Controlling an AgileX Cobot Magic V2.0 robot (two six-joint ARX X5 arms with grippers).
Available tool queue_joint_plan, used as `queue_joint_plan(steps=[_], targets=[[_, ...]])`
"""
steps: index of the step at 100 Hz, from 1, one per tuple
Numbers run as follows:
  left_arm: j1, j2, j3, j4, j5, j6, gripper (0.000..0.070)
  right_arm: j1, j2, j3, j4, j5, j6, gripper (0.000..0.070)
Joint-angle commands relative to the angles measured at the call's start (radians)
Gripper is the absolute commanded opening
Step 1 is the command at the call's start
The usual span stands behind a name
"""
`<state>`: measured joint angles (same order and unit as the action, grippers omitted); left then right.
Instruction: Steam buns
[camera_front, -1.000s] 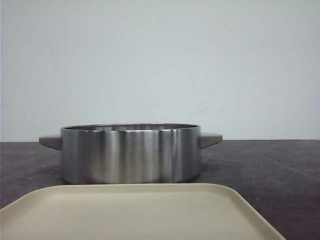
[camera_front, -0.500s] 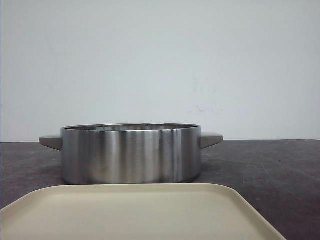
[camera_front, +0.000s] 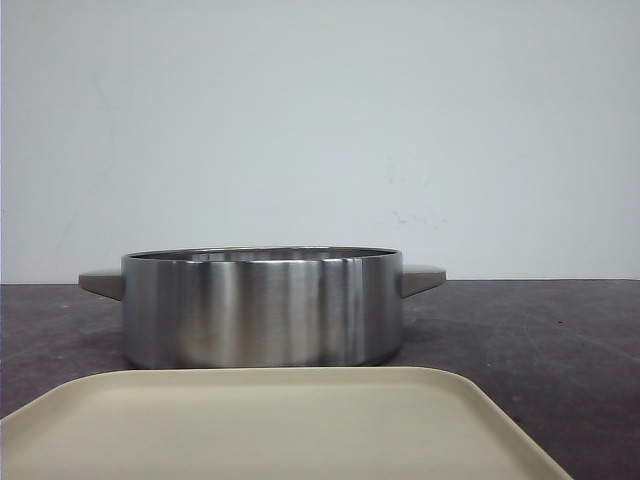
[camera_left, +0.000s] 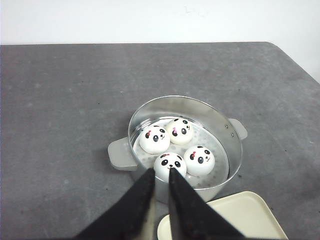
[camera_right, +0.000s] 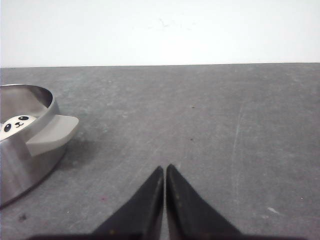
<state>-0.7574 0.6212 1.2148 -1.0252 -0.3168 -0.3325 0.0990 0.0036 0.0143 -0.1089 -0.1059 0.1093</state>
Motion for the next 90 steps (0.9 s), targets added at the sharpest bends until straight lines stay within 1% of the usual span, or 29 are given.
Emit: queue_joint_plan(steps=[1, 21, 24, 25, 29, 34, 38, 43, 52, 57, 63, 71, 82, 90], targets=[[-0.009, 0.005, 0.011, 0.007, -0.004, 0.000, 0.0000, 0.002, 0.000, -0.002, 0.011, 0.001, 0.010, 0.0007], [-0.007, 0.005, 0.011, 0.006, -0.004, 0.002, 0.0000, 0.002, 0.000, -0.002, 0.011, 0.001, 0.010, 0.0007], [0.000, 0.004, 0.011, 0.009, -0.005, 0.023, 0.0000, 0.002, 0.000, -0.002, 0.011, 0.001, 0.010, 0.0007], [0.006, 0.003, 0.011, 0.012, -0.006, 0.047, 0.0000, 0.002, 0.000, -0.002, 0.011, 0.001, 0.010, 0.0007], [0.028, -0.005, 0.011, 0.022, -0.006, 0.086, 0.0000, 0.002, 0.000, -0.002, 0.011, 0.001, 0.010, 0.0007], [0.053, -0.016, 0.005, 0.042, -0.005, 0.095, 0.0000, 0.002, 0.000, -0.002, 0.011, 0.001, 0.010, 0.0007], [0.083, -0.032, -0.013, 0.092, -0.003, 0.115, 0.0000, 0.002, 0.000, -0.002, 0.011, 0.001, 0.010, 0.0006], [0.124, -0.063, -0.056, 0.190, 0.018, 0.145, 0.0000, 0.002, 0.000, -0.002, 0.011, 0.001, 0.010, 0.0007], [0.213, -0.145, -0.199, 0.435, 0.089, 0.203, 0.0000, 0.002, 0.000, -0.002, 0.011, 0.001, 0.010, 0.0007], [0.255, -0.192, -0.282, 0.542, 0.111, 0.218, 0.0000, 0.002, 0.000, -0.002, 0.011, 0.001, 0.010, 0.0007], [0.311, -0.255, -0.396, 0.651, 0.113, 0.219, 0.0000, 0.002, 0.000, -0.002, 0.011, 0.001, 0.010, 0.0007], [0.385, -0.338, -0.537, 0.728, 0.115, 0.208, 0.0000, 0.002, 0.000, -0.002, 0.011, 0.001, 0.010, 0.0007], [0.483, -0.431, -0.707, 0.769, 0.150, 0.193, 0.0000, 0.002, 0.000, -0.002, 0.011, 0.001, 0.010, 0.0007], [0.537, -0.478, -0.819, 0.810, 0.153, 0.174, 0.0000, 0.002, 0.000, -0.002, 0.011, 0.001, 0.010, 0.0007]])
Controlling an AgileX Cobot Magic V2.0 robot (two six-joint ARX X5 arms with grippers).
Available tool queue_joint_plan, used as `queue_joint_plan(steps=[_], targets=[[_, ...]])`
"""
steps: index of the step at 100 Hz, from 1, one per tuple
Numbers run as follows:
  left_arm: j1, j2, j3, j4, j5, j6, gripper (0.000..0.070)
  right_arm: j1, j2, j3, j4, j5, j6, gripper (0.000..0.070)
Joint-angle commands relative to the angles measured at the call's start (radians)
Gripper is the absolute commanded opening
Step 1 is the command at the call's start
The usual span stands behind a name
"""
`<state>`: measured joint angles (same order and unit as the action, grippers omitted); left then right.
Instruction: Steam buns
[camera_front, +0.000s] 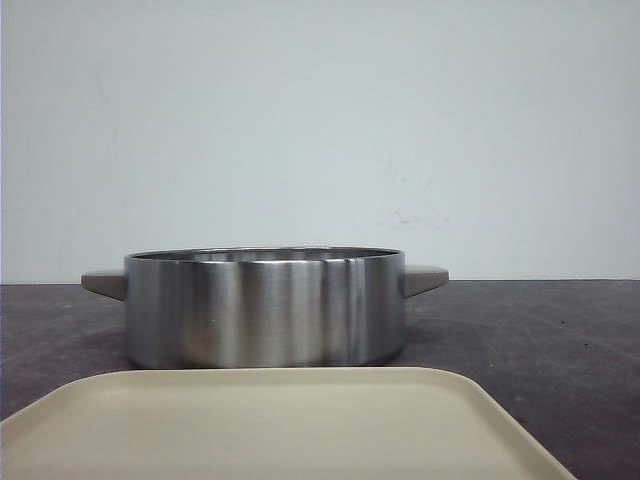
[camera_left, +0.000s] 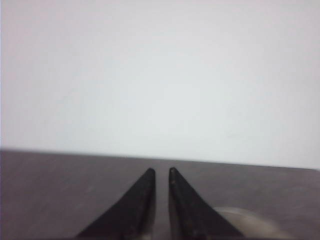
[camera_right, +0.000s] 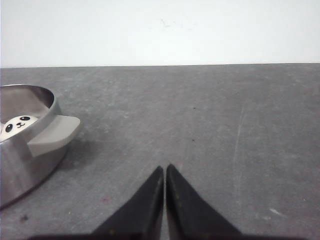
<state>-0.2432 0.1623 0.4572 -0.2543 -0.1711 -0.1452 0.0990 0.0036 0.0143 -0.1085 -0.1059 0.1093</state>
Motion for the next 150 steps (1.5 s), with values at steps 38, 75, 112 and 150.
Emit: queue_joint_plan(steps=[38, 75, 112, 150], targets=[[0.075, -0.122, -0.343, 0.119, 0.011, -0.057, 0.0000, 0.002, 0.000, -0.002, 0.011, 0.001, 0.010, 0.0007], [0.109, -0.159, -0.436, 0.117, 0.072, -0.005, 0.0000, 0.002, 0.000, -0.002, 0.011, 0.001, 0.010, 0.0007], [0.159, -0.159, -0.443, 0.079, 0.078, 0.051, 0.0000, 0.002, 0.000, -0.002, 0.011, 0.001, 0.010, 0.0007], [0.159, -0.159, -0.443, 0.084, 0.078, 0.051, 0.0000, 0.002, 0.000, -0.002, 0.011, 0.001, 0.010, 0.0007]])
